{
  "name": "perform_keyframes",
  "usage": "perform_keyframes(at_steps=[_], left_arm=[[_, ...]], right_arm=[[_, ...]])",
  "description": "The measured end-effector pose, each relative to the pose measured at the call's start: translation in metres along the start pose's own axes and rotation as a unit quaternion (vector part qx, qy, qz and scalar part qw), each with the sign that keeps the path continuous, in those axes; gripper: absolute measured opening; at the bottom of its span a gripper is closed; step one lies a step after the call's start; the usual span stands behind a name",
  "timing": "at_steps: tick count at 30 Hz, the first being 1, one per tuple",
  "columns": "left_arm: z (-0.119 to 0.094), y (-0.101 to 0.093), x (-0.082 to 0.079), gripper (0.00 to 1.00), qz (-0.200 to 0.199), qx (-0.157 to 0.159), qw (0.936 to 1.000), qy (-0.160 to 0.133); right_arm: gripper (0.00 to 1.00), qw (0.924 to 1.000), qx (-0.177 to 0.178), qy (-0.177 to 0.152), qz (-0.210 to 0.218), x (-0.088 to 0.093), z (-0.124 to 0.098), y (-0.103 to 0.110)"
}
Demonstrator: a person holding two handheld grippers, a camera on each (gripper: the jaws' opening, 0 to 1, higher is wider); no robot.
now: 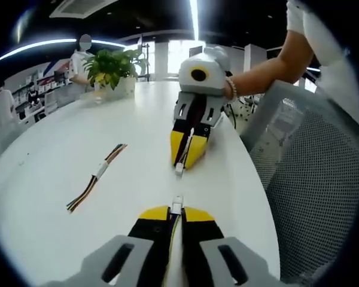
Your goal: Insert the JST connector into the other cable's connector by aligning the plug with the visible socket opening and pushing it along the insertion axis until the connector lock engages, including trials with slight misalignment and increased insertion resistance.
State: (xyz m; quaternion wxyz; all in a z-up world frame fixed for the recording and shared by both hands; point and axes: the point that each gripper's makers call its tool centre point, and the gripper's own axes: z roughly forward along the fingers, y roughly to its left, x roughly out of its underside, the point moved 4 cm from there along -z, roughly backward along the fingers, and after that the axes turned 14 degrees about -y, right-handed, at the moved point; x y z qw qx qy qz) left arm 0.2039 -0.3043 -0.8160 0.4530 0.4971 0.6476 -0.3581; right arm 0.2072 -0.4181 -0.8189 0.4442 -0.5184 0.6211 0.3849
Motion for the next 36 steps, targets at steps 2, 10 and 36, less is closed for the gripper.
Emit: perform_keyframes(at_steps=[2, 10, 36], left_arm=[[0.000, 0.002, -0.005, 0.00, 0.006, -0.007, 1.0000, -0.002], [0.000, 0.003, -0.013, 0.00, 0.024, -0.006, 0.9997, 0.004], [0.003, 0.003, -0.019, 0.00, 0.037, -0.010, 0.9993, -0.002]], right_arm=[[0.02, 1.0000, 0.000, -0.001, -0.006, -0.004, 0.001, -0.001], [0.02, 0.9996, -0.008, -0.005, -0.027, -0.020, 0.006, -0.002], [0.02, 0.9984, -0.026, 0.010, -0.049, -0.022, 0.015, 0.001]])
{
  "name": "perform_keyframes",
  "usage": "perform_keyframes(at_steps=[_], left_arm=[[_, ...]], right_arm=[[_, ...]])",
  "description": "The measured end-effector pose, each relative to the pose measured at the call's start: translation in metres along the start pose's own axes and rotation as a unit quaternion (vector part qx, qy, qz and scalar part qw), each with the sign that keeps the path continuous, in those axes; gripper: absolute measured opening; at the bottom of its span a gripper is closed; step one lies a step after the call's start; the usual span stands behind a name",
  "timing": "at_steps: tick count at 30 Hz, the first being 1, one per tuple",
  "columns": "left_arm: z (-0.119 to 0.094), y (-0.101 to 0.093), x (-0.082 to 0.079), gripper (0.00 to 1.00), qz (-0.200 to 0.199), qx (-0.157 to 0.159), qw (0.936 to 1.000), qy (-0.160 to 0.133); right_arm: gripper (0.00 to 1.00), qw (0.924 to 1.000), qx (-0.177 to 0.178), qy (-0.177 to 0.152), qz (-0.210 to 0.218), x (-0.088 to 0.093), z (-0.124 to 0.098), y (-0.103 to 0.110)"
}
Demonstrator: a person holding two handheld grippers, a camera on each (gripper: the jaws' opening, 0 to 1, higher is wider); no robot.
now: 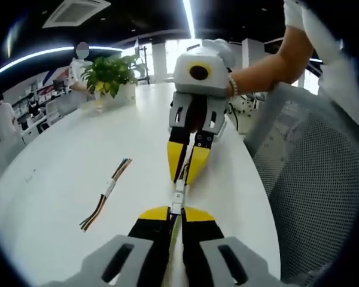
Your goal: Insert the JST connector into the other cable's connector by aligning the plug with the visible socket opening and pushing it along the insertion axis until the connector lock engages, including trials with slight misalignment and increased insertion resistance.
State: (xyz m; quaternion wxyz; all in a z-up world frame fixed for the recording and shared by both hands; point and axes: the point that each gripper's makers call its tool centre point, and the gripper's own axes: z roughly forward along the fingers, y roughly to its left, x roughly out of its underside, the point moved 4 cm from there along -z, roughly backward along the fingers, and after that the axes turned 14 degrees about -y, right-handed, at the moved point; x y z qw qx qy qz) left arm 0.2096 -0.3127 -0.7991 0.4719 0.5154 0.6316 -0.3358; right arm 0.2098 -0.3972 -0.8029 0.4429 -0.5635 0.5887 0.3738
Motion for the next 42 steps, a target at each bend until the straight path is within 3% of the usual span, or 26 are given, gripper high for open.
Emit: perform_keyframes(at_steps=[29, 42], left_arm=[[0.0029, 0.0010, 0.0018, 0.00, 0.000, -0.001, 1.0000, 0.001], [0.0066, -0.0001, 0.0071, 0.00, 0.011, 0.006, 0.9997, 0.019]], right_arm=[[0.02, 1.0000, -0.004, 0.007, -0.004, -0.0015, 0.0041, -0.0016], [0.02, 0.9998, -0.008, 0.019, -0.004, 0.0040, 0.0069, -0.0007]])
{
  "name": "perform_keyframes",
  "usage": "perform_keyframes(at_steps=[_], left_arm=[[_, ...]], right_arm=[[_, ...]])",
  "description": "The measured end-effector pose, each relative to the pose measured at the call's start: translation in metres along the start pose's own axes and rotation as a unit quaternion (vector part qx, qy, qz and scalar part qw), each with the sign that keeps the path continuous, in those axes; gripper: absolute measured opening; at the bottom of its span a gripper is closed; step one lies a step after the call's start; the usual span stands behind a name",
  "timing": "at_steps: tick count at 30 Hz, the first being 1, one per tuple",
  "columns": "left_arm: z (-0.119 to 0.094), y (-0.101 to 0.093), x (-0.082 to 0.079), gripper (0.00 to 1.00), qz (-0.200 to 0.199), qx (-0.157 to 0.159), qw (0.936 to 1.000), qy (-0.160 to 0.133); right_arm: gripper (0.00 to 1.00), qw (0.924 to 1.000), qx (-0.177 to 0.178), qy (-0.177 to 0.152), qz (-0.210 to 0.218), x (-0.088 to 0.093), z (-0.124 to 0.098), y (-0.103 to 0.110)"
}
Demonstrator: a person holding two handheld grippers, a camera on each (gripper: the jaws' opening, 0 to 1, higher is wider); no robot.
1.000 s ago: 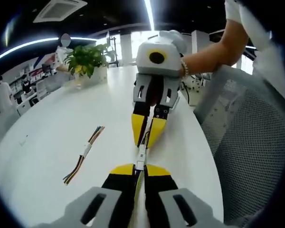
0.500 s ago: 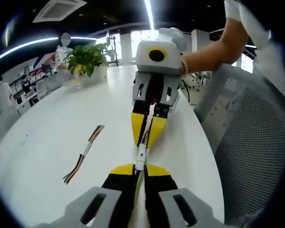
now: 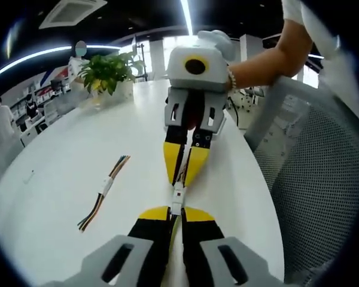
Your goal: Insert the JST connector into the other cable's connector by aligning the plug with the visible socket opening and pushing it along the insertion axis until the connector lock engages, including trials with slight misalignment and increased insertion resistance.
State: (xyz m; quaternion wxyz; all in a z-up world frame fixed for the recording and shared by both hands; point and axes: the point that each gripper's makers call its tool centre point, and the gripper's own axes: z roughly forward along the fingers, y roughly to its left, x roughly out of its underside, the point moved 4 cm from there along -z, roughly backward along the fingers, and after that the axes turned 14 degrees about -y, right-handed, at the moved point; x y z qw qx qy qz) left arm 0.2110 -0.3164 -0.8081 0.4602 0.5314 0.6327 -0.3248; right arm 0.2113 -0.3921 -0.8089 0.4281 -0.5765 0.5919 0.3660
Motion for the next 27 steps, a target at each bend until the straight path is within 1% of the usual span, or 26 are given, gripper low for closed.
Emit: perform_keyframes(at_steps=[4, 6, 9, 16, 20, 21, 23, 27], left_arm=[[0.002, -0.001, 0.002, 0.01, 0.006, 0.005, 0.9999, 0.013], [0.003, -0.002, 0.003, 0.01, 0.017, 0.008, 0.9995, 0.024], [0.005, -0.001, 0.005, 0.01, 0.015, 0.010, 0.9994, 0.031], [0.006, -0.001, 0.007, 0.01, 0.003, 0.006, 0.9993, 0.038], [0.007, -0.003, 0.009, 0.01, -0.002, 0.010, 0.9992, 0.039], [0.008, -0.004, 0.007, 0.00, -0.001, 0.012, 0.9993, 0.035], [0.009, -0.004, 0.009, 0.00, 0.009, 0.013, 0.9990, 0.042], [0.009, -0.003, 0.009, 0.00, 0.007, 0.014, 0.9991, 0.040]], right_arm=[[0.02, 1.0000, -0.003, 0.007, 0.004, 0.004, 0.001, 0.001], [0.02, 0.9999, -0.003, 0.010, 0.004, 0.006, 0.002, 0.001], [0.02, 0.9999, -0.003, 0.014, 0.007, 0.009, 0.002, 0.001], [0.03, 0.9998, 0.000, 0.016, 0.015, 0.013, 0.003, 0.000], [0.03, 0.9997, -0.003, 0.018, 0.016, 0.015, 0.005, 0.001], [0.03, 0.9997, -0.004, 0.018, 0.018, 0.015, 0.006, 0.002], [0.03, 0.9996, -0.004, 0.022, 0.015, 0.016, 0.006, 0.001], [0.03, 0.9997, -0.003, 0.022, 0.013, 0.016, 0.006, 0.001]])
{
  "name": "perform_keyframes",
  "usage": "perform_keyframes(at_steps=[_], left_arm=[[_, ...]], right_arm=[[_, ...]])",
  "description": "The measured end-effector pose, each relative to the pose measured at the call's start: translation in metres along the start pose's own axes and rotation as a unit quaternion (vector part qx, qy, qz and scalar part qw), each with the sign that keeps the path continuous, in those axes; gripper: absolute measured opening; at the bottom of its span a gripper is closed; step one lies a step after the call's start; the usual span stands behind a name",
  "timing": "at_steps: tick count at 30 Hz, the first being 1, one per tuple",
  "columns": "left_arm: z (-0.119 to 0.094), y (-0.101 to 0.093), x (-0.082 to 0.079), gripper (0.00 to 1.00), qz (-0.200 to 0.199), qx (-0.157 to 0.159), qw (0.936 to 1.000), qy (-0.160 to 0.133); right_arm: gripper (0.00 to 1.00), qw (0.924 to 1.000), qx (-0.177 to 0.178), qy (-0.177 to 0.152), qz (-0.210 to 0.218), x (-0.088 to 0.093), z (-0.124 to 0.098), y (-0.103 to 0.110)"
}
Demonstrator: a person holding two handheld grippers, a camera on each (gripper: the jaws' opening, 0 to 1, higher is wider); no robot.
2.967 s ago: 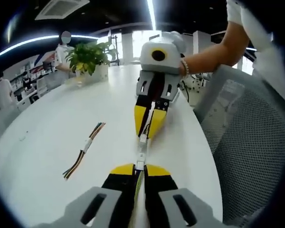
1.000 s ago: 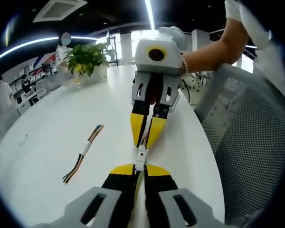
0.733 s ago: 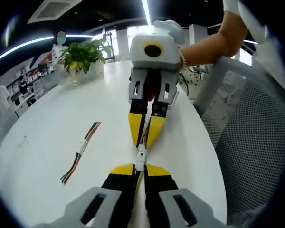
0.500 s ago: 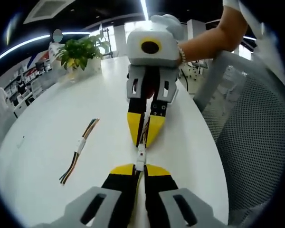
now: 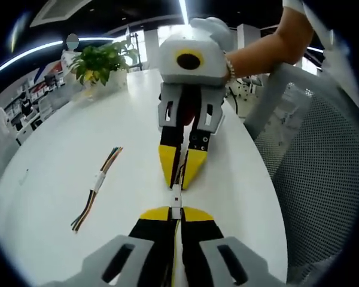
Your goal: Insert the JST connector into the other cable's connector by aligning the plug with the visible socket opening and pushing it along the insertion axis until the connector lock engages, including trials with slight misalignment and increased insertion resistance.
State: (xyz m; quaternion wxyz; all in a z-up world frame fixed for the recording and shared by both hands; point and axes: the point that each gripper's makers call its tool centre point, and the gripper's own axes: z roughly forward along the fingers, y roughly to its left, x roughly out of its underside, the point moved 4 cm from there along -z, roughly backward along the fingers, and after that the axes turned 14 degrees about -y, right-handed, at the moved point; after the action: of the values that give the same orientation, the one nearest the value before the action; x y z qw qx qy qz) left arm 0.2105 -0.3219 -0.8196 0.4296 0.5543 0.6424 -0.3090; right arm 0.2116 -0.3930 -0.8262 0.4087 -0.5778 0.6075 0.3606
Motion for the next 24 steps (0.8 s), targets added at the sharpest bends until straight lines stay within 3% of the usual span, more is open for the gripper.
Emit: perform_keyframes(at_steps=[24], left_arm=[[0.0019, 0.0034, -0.0007, 0.00, -0.001, 0.020, 0.9998, 0.007]], right_arm=[[0.04, 0.9999, -0.010, -0.008, 0.004, 0.0019, -0.0003, 0.0037]])
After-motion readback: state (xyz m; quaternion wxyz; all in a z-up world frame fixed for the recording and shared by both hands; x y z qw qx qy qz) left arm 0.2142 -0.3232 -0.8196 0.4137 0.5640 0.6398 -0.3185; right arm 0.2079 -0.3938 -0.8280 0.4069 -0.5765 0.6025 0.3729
